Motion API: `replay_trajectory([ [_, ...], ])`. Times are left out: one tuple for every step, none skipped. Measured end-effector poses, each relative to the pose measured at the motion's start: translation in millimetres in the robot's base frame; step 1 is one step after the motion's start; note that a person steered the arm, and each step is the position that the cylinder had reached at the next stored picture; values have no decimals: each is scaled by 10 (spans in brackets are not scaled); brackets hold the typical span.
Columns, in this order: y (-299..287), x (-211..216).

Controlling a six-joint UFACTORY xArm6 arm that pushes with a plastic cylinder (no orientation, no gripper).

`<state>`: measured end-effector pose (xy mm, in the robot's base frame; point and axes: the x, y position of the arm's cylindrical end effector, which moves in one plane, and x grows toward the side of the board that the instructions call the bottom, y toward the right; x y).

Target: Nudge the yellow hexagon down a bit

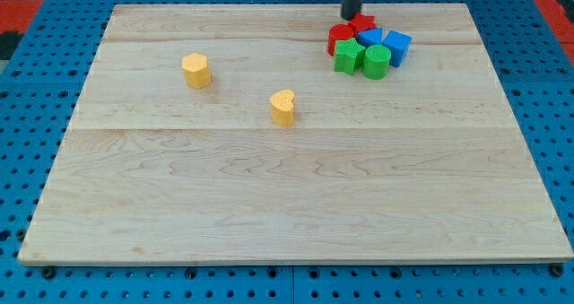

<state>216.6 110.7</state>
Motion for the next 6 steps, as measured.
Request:
replay_trajectory([
  [107,0],
  [-367,-246],
  [-1624,95],
  [-2268,508],
  [-2184,944],
  [-2785,1022],
])
